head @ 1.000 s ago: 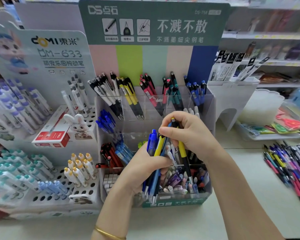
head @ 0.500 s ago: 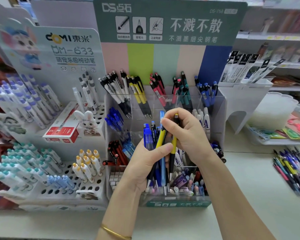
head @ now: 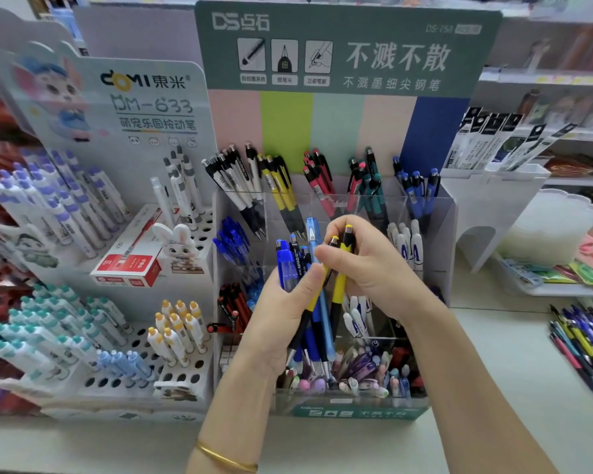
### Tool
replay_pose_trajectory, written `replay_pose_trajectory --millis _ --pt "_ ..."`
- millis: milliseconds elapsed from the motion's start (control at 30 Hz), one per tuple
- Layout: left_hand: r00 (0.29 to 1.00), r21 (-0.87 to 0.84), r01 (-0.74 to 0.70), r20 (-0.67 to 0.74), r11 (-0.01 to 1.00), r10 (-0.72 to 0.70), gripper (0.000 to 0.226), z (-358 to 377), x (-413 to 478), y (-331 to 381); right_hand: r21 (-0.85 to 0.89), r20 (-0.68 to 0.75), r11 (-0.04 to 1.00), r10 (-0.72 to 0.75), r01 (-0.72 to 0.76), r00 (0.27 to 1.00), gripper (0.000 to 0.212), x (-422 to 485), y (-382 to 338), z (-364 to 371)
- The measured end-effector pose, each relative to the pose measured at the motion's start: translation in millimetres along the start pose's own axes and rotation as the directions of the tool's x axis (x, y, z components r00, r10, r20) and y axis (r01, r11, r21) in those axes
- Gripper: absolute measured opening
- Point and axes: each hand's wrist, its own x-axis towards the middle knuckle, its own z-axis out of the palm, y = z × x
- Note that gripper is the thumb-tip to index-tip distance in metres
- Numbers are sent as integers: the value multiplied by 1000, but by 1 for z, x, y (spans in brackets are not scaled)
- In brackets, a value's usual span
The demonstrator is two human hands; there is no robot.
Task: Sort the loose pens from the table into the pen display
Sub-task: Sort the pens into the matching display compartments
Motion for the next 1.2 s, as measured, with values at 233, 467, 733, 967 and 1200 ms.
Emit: replay_pose_trajectory --millis 233,467,733,967,1200 --pt "998 -258 66 25 964 -61 48 -3 6 7 160 84 984 68 -81 994 14 5 -5 4" --pt "968 -221 -49 -250 974 -8 33 -24 25 23 -30 -474 976 -206 218 856 17 43 -24 -15" --pt "984 -238 -78 -177 968 35 27 -27 22 36 -676 -401 608 -777 416 485 18 90 -50 27" --pt "997 -279 -72 8 957 77 40 -36 17 40 -764 -302 473 -863 439 405 16 98 -61 38" --pt "990 -270 -115 51 956 133 42 -41 10 40 -946 -125 317 -562 73 818 24 110 -47 49"
